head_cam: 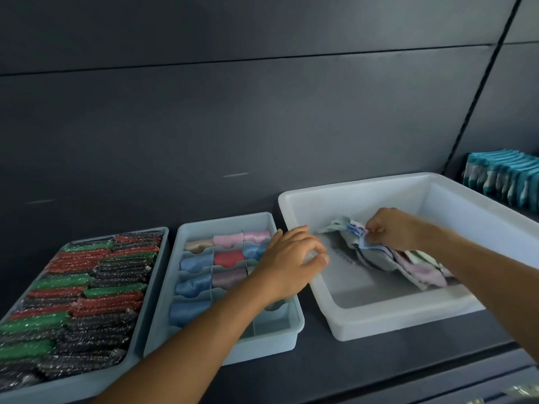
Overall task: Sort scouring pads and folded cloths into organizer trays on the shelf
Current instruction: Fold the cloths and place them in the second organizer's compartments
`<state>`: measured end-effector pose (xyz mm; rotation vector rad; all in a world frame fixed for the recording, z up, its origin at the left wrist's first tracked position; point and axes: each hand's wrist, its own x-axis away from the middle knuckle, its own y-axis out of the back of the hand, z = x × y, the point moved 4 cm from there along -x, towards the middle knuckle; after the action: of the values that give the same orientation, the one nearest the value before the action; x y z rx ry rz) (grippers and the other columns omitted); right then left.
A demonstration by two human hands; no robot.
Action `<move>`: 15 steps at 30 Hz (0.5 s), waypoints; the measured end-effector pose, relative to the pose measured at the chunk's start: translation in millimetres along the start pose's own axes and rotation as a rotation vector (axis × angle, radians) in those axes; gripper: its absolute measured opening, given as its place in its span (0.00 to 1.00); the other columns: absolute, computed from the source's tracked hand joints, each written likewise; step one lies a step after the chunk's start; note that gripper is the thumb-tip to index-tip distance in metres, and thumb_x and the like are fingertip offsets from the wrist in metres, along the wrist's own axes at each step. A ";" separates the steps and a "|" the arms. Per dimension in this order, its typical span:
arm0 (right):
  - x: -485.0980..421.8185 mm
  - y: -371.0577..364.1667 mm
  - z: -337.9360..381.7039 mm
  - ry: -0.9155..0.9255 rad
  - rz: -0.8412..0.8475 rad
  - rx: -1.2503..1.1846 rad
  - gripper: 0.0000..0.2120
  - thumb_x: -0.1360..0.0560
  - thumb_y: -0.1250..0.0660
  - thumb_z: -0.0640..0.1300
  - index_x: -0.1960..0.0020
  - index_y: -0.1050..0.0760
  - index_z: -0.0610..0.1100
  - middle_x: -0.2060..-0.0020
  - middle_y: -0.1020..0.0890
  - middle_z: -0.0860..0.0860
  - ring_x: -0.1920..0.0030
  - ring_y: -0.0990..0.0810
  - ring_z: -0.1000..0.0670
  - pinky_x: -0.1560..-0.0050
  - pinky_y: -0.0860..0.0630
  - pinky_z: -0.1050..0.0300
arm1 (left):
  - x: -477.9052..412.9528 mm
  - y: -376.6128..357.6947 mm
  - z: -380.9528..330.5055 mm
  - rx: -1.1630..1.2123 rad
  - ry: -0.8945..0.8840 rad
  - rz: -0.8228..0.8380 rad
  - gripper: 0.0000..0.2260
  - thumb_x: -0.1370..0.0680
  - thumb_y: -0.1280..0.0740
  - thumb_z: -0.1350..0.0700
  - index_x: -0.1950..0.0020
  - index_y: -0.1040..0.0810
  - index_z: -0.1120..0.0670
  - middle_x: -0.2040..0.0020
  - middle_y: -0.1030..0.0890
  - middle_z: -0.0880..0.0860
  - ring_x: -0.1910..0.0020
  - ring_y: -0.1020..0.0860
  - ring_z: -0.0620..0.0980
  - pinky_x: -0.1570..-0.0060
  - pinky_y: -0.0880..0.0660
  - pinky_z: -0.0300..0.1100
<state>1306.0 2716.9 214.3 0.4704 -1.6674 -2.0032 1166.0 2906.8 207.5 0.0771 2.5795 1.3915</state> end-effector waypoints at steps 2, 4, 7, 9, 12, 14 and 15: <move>4.0 9.9 12.3 0.064 -0.037 -0.171 0.20 0.26 0.34 0.50 0.73 0.35 0.45 0.75 0.37 0.52 0.70 0.37 0.52 0.66 0.35 0.56 | -3.8 6.5 -4.2 0.151 0.036 -0.054 0.11 0.20 0.36 0.50 0.39 0.22 0.49 0.35 0.23 0.43 0.31 0.32 0.42 0.27 0.42 0.47; 11.1 19.4 24.0 0.045 -0.018 -0.356 0.19 0.23 0.35 0.40 0.71 0.35 0.43 0.73 0.36 0.49 0.70 0.38 0.52 0.67 0.39 0.57 | -11.2 16.2 -6.1 0.413 0.081 -0.156 0.11 0.20 0.34 0.53 0.38 0.22 0.51 0.38 0.21 0.44 0.36 0.27 0.42 0.33 0.34 0.41; 19.4 31.7 35.4 0.000 0.014 -0.583 0.12 0.23 0.36 0.38 0.65 0.28 0.35 0.70 0.31 0.48 0.68 0.33 0.52 0.66 0.36 0.60 | -23.9 31.9 -3.1 0.564 0.123 -0.251 0.12 0.20 0.35 0.57 0.36 0.23 0.50 0.34 0.23 0.45 0.33 0.29 0.41 0.31 0.34 0.41; 21.2 43.5 43.1 -0.004 -0.023 -0.649 0.09 0.25 0.36 0.37 0.61 0.26 0.32 0.68 0.27 0.46 0.66 0.29 0.52 0.62 0.31 0.57 | -32.4 41.7 -1.6 0.526 0.121 -0.216 0.15 0.19 0.36 0.56 0.33 0.26 0.46 0.31 0.26 0.45 0.30 0.31 0.40 0.31 0.35 0.41; 22.7 64.9 56.9 0.019 -0.101 -0.756 0.09 0.25 0.37 0.35 0.61 0.28 0.29 0.69 0.29 0.46 0.67 0.30 0.52 0.65 0.30 0.59 | -43.3 52.5 -5.6 0.532 0.129 -0.107 0.20 0.21 0.37 0.59 0.30 0.29 0.44 0.29 0.28 0.44 0.29 0.33 0.40 0.33 0.36 0.40; 23.3 77.6 65.2 0.032 -0.138 -0.792 0.08 0.26 0.37 0.34 0.62 0.26 0.31 0.69 0.30 0.46 0.68 0.31 0.53 0.67 0.32 0.60 | -48.9 57.8 -12.1 0.554 0.126 -0.037 0.22 0.22 0.36 0.64 0.30 0.28 0.49 0.32 0.25 0.47 0.34 0.28 0.41 0.35 0.33 0.36; 23.0 83.1 67.7 0.038 -0.152 -0.805 0.08 0.26 0.37 0.33 0.62 0.26 0.31 0.69 0.30 0.45 0.67 0.31 0.52 0.68 0.32 0.60 | -50.2 60.3 -15.3 0.560 0.119 -0.011 0.21 0.23 0.36 0.66 0.32 0.26 0.52 0.36 0.22 0.48 0.40 0.25 0.40 0.40 0.30 0.31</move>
<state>1262.1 2747.5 309.9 0.3301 -0.6963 -2.5248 1208.7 2920.3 273.7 0.0662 2.9825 0.6487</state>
